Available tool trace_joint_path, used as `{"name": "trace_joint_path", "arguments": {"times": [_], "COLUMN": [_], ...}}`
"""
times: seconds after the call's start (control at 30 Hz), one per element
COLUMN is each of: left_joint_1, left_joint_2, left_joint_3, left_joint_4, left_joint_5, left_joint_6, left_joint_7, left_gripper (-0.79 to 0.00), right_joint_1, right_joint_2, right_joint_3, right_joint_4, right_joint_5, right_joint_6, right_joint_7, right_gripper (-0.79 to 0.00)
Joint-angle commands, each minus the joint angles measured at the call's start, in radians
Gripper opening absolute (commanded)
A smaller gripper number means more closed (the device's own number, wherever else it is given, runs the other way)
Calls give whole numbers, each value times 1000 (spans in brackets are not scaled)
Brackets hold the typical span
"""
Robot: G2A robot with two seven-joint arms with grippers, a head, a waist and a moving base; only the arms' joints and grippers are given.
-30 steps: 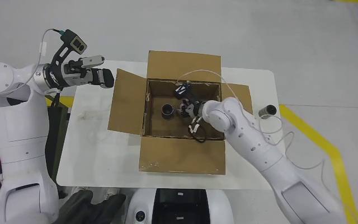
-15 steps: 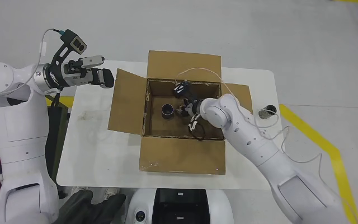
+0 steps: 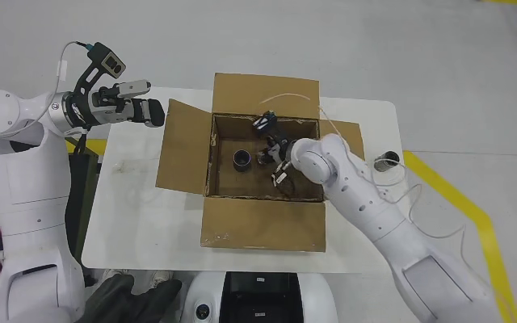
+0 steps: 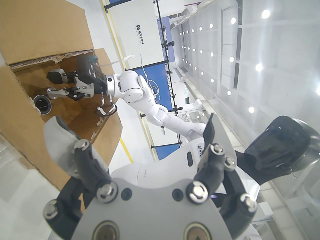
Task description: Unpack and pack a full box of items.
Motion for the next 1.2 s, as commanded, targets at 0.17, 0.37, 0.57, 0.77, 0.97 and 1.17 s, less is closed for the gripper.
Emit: {"name": "trace_joint_path", "arguments": {"times": [0.17,0.37,0.57,0.77,0.97,1.17], "left_joint_1": [0,0,0,0,0,0], "left_joint_2": [0,0,0,0,0,0], "left_joint_3": [0,0,0,0,0,0], "left_joint_4": [0,0,0,0,0,0], "left_joint_5": [0,0,0,0,0,0], "left_joint_6": [0,0,0,0,0,0], "left_joint_7": [0,0,0,0,0,0], "left_gripper": [0,0,0,0,0,0], "right_joint_1": [-143,-274,-382,-473,-571,-665], "right_joint_2": [51,86,110,130,149,165], "right_joint_3": [127,223,306,383,493,592], "right_joint_4": [-236,-424,-548,-631,-692,-749], "right_joint_5": [-51,-94,-130,-161,-163,-160], "right_joint_6": [-28,-52,-98,-138,-150,-179], "right_joint_7": [0,-22,-81,-149,-224,-277], "right_gripper": [-394,-376,-345,-277,-280,-271]}}
